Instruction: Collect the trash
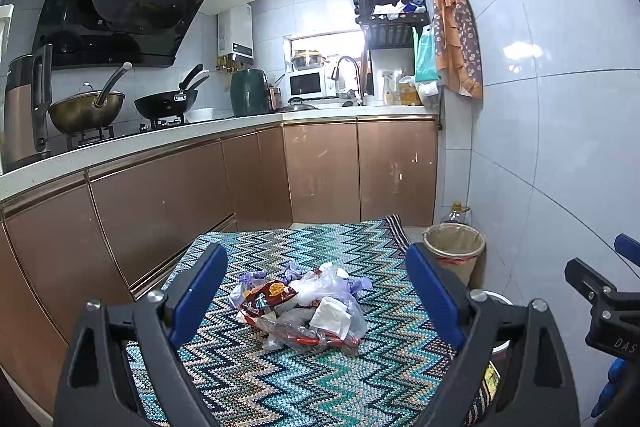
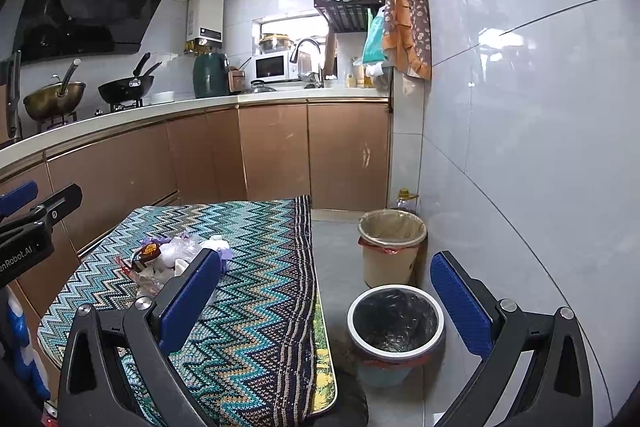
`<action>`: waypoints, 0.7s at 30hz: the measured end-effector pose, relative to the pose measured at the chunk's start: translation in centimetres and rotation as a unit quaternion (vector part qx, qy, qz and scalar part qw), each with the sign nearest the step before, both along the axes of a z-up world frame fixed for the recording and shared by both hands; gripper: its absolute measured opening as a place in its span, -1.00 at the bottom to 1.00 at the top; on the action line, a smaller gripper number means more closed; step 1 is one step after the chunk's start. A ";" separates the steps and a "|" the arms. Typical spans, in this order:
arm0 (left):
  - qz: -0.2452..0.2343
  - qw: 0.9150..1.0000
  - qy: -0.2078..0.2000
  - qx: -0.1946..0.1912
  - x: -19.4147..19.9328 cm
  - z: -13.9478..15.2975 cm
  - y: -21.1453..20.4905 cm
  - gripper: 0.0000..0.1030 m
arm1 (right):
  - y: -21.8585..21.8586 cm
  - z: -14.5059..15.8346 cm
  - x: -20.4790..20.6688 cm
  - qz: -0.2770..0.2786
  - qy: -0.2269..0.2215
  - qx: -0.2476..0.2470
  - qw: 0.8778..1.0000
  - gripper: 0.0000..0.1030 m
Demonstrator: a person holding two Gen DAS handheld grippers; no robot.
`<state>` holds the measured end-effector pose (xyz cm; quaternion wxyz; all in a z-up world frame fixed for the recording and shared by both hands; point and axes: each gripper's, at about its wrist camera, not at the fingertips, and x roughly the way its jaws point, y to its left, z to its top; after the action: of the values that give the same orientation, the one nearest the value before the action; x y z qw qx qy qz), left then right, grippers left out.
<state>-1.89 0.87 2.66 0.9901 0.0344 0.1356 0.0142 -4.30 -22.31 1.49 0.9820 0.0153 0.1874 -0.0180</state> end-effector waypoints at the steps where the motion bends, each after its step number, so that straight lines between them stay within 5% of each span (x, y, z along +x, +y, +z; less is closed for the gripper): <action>1: 0.000 1.000 0.001 0.000 0.1 0.0 0.0 0.76 | 0.0 0.0 0.0 0.000 0.000 0.000 1.000 1.00; 21: -0.006 1.000 0.021 -0.010 0.8 -1.0 0.1 0.76 | 0.5 -0.7 0.9 -0.001 0.010 -0.008 1.000 1.00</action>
<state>-1.12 0.94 1.71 0.9874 0.0259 0.1558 0.0064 -3.41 -21.78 0.83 0.9801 0.0073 0.1974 -0.0206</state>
